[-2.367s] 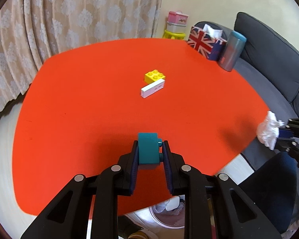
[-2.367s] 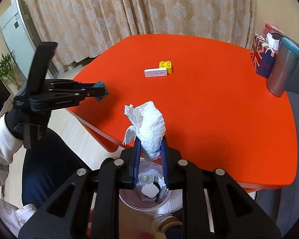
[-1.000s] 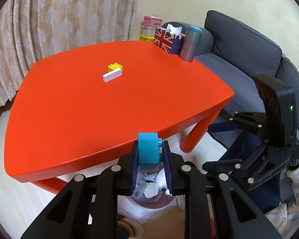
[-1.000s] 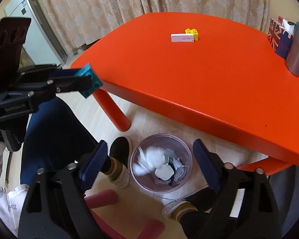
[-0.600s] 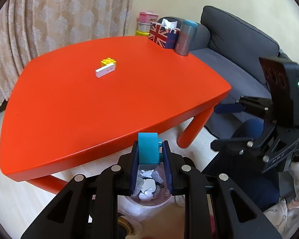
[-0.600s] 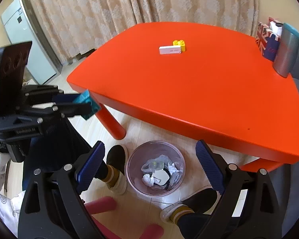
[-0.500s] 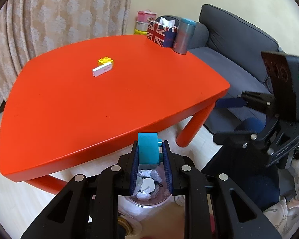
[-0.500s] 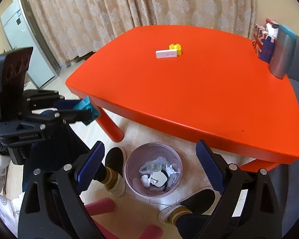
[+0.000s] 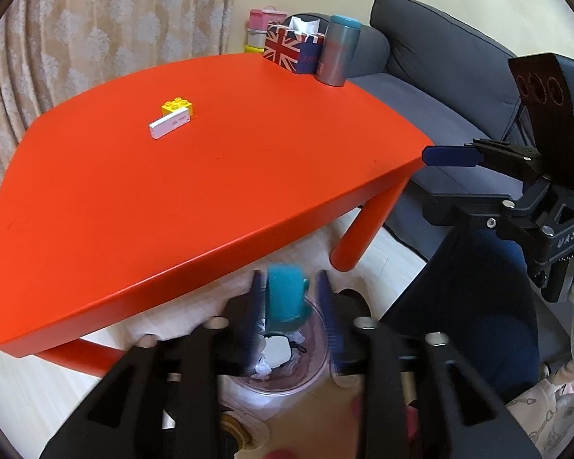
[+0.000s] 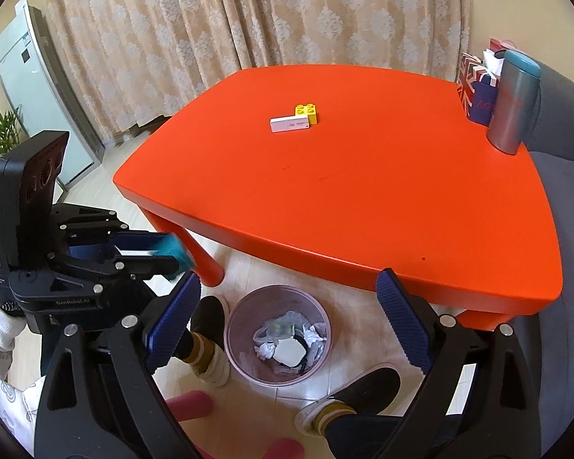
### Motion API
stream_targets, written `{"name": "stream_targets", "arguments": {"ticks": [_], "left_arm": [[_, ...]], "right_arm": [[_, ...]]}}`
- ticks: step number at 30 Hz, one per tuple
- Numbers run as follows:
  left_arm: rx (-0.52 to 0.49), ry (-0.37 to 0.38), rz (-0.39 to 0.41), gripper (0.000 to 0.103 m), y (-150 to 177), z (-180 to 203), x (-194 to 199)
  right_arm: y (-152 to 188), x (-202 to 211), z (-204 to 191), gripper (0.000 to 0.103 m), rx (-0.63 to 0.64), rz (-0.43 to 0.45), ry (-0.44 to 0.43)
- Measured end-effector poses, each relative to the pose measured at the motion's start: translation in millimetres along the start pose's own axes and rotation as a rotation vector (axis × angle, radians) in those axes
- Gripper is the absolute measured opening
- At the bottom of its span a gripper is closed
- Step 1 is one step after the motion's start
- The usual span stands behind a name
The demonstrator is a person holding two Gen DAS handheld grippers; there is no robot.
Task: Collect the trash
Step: 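Lower the blue block into the bin and open the left gripper, then move both grippers back over the table toward the yellow brick and white card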
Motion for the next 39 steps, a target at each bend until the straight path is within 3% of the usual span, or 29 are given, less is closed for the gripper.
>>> {"name": "stream_targets", "arguments": {"ticks": [1,2,19,30,39], "left_arm": [[0.006,-0.003,0.009,0.083,-0.7,-1.5,0.2],[0.020,-0.004,0.035,0.094,-3.4,-3.5,1.8],[0.063,-0.095,0.071,0.096,-14.5,-33.5,17.2],[0.093,-0.131,0.095,0.096,-42.1,-58.9,22.6],[0.093,-0.134,0.088,0.096,-71.5,-86.3,-1.8]], "right_arm": [[-0.3,0.1,0.5,0.092,-0.001,0.001,0.001],[-0.6,0.1,0.7,0.092,-0.002,0.001,0.002],[-6.4,-0.5,-1.7,0.093,-0.005,0.007,0.001],[-39.1,-7.4,0.5,0.094,0.004,0.022,0.004],[-62.7,-28.8,8.7,0.094,0.001,0.012,-0.003]]}}
Point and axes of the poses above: each gripper's, at about its wrist camera, not at the fingertips, and x roughly against the way its jaws point, z to its right, y to its underside, the point moved 8 cm from there along -x, roughly the way its jaws point, and after that the axes turned 12 degrees about z, right-handed, at the moved point
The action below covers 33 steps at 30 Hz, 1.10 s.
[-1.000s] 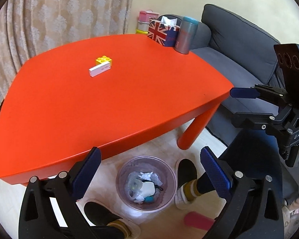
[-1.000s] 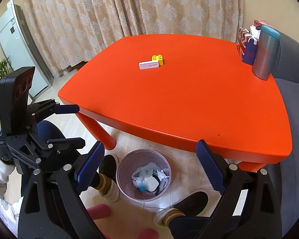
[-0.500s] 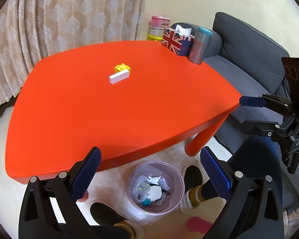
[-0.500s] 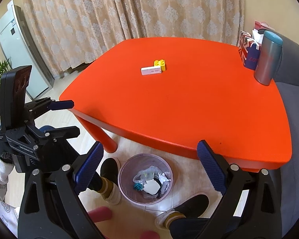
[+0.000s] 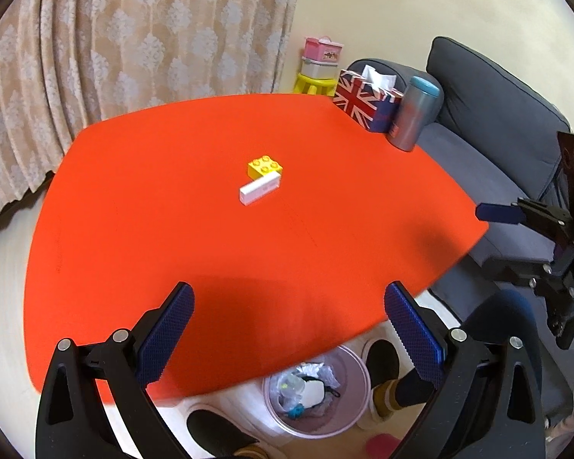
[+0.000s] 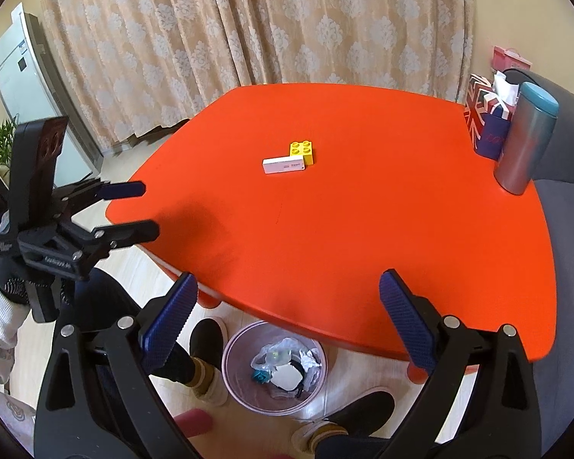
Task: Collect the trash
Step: 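Move both grippers back over the table toward the yellow brick and white card, then grasp the white card with the left gripper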
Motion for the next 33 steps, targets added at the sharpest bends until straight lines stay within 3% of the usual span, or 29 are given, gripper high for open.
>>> {"name": "stream_targets", "arguments": {"ticks": [11,25,32,33], "left_arm": [[-0.050,0.017,-0.066,0.096,-35.1,-21.5,-60.8],[-0.126,0.037,-0.127,0.094,-38.6,-42.8,-136.8],[-0.133,0.073,-0.150,0.054,-35.0,-40.8,-152.4],[-0.137,0.074,-0.142,0.053,-35.5,-40.2,-153.1]], "right_arm": [[-22.7,-32.0,21.9,0.095,-0.011,-0.026,0.003],[-18.8,-70.9,45.8,0.095,-0.036,-0.088,0.007],[-17.2,-81.6,51.3,0.095,-0.042,-0.106,0.012],[-17.6,-82.8,51.8,0.095,-0.043,-0.107,0.011]]}}
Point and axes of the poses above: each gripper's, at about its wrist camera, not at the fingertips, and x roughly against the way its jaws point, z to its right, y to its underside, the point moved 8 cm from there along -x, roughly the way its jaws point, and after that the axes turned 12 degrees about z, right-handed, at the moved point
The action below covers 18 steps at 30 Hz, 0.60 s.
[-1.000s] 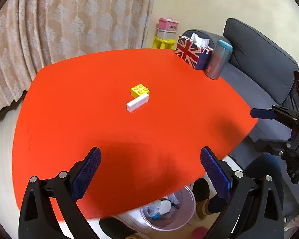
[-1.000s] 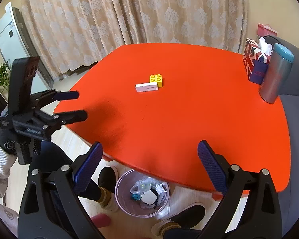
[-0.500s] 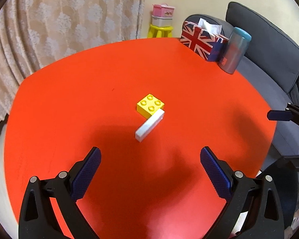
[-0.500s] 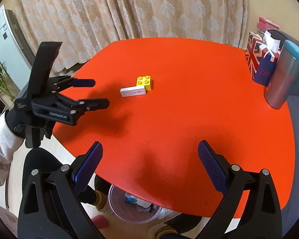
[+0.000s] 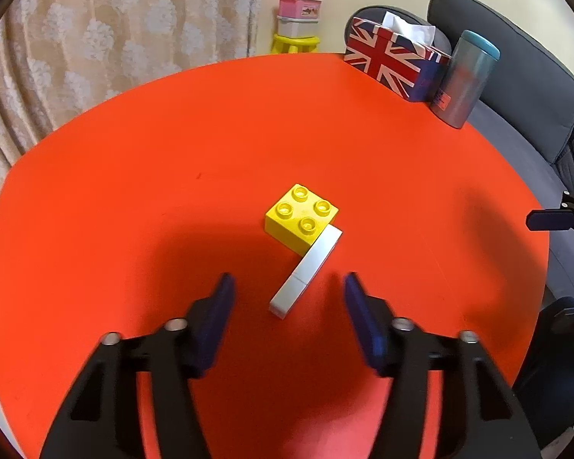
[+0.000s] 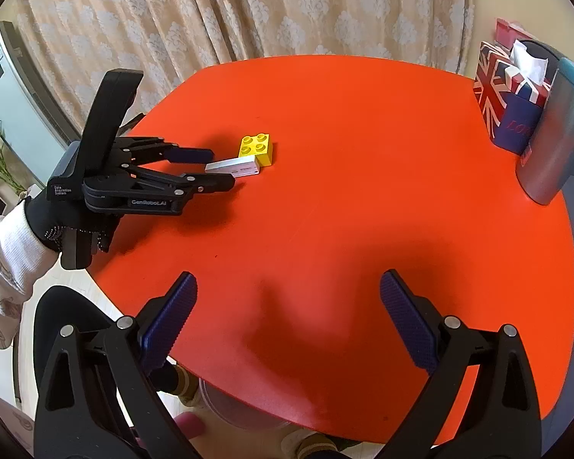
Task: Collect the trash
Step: 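Grasp the white card with the left gripper, then grasp the yellow Lego brick with the right gripper while the left holds the card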
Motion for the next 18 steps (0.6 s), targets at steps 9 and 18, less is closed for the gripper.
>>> {"name": "stream_targets", "arguments": {"ticks": [9,18], "left_arm": [[-0.021,0.006,-0.011,0.009,0.7,2.9,-0.3],[0.003,0.005,-0.006,0.009,2.1,1.8,14.5]], "right_arm": [[-1.1,-6.5,-2.1,0.095,0.002,-0.002,-0.006],[-14.4,-13.1,-6.4,0.095,0.021,0.005,-0.013]]}}
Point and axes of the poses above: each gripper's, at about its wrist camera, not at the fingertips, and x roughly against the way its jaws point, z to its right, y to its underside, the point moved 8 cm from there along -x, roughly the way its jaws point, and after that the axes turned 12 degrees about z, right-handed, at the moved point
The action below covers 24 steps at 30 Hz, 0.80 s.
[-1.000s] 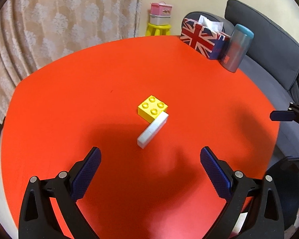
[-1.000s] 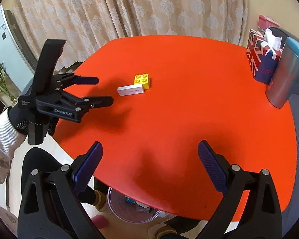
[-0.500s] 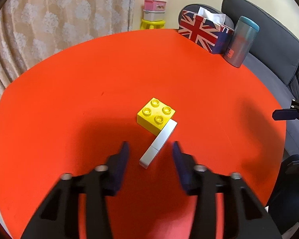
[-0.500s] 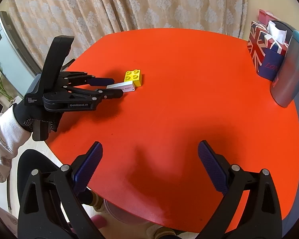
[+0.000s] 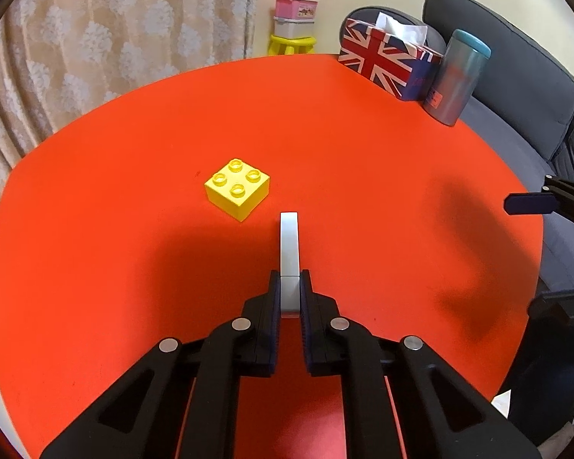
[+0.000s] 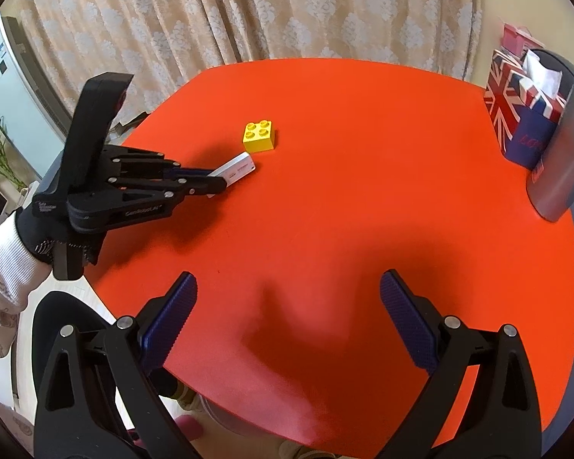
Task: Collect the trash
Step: 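Grasp the yellow Lego brick with the right gripper while the left holds the card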
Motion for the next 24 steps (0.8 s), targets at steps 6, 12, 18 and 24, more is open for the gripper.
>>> {"name": "stream_targets", "arguments": {"ticks": [6,12,18,24], "left_arm": [[0.030,-0.028,0.012,0.009,1.4,-9.4,15.6],[0.065,-0.067,0.018,0.009,2.6,-23.0,28.0],[0.090,-0.088,0.025,0.009,4.6,-35.2,34.9],[0.105,-0.099,0.032,0.009,7.0,-44.8,40.2]], "right_arm": [[-16.5,-13.2,-5.1,0.095,0.017,0.008,-0.005],[-38.9,-34.7,-10.2,0.095,0.044,0.004,-0.008],[-59.5,-55.2,-17.8,0.095,0.090,-0.004,-0.011],[-75.5,-84.8,-27.0,0.095,0.131,-0.024,-0.016]]}}
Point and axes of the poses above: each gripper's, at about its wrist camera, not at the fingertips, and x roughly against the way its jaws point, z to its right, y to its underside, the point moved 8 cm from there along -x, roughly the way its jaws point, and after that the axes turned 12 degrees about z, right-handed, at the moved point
